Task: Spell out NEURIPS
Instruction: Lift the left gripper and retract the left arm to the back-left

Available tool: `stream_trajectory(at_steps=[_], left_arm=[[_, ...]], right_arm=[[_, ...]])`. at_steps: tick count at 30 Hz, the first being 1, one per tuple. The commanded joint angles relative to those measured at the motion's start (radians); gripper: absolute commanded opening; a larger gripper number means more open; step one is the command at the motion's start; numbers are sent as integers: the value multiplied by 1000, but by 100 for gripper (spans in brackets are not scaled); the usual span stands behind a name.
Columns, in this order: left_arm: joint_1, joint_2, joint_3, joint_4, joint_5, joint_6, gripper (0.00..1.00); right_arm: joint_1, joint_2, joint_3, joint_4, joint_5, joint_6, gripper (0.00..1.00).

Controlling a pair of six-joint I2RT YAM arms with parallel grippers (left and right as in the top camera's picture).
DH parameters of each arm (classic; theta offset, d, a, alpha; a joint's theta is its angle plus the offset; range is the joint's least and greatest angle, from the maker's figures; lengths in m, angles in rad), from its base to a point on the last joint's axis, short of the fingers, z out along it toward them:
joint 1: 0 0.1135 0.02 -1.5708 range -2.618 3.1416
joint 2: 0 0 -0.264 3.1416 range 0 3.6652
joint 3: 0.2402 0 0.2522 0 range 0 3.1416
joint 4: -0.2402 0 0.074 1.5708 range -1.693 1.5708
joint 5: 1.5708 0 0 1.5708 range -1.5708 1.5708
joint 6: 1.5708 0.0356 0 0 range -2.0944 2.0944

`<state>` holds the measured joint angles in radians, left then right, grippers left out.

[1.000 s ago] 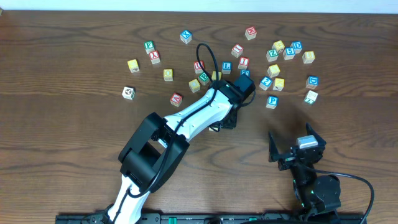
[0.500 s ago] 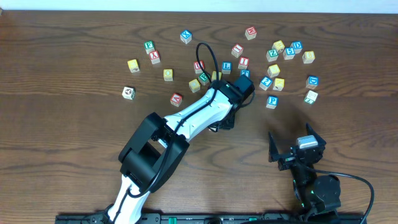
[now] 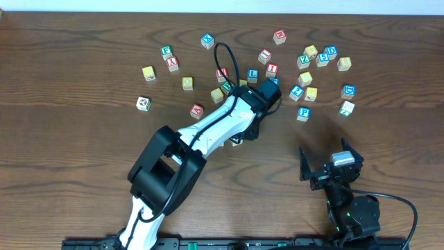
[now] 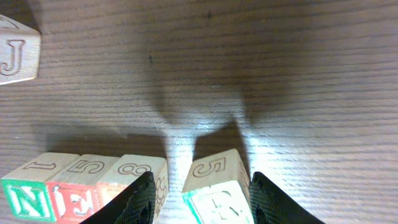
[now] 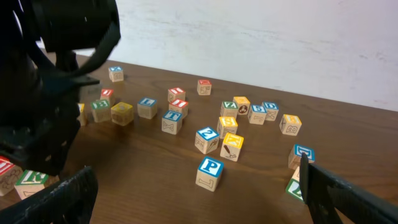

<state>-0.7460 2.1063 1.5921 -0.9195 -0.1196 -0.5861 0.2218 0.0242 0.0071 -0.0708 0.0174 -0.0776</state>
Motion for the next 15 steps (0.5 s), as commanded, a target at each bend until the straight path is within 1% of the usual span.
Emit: stream_trajectory(at_steps=[1, 11, 15], left_arm=[[5, -50, 24, 0, -24, 11, 48], [5, -55, 24, 2, -5, 14, 48], [8, -64, 38, 5, -5, 39, 48]], right_arm=[[-5, -5, -2, -4, -5, 2, 99], [-5, -5, -2, -4, -5, 2, 99], [-5, -5, -2, -4, -5, 2, 99]])
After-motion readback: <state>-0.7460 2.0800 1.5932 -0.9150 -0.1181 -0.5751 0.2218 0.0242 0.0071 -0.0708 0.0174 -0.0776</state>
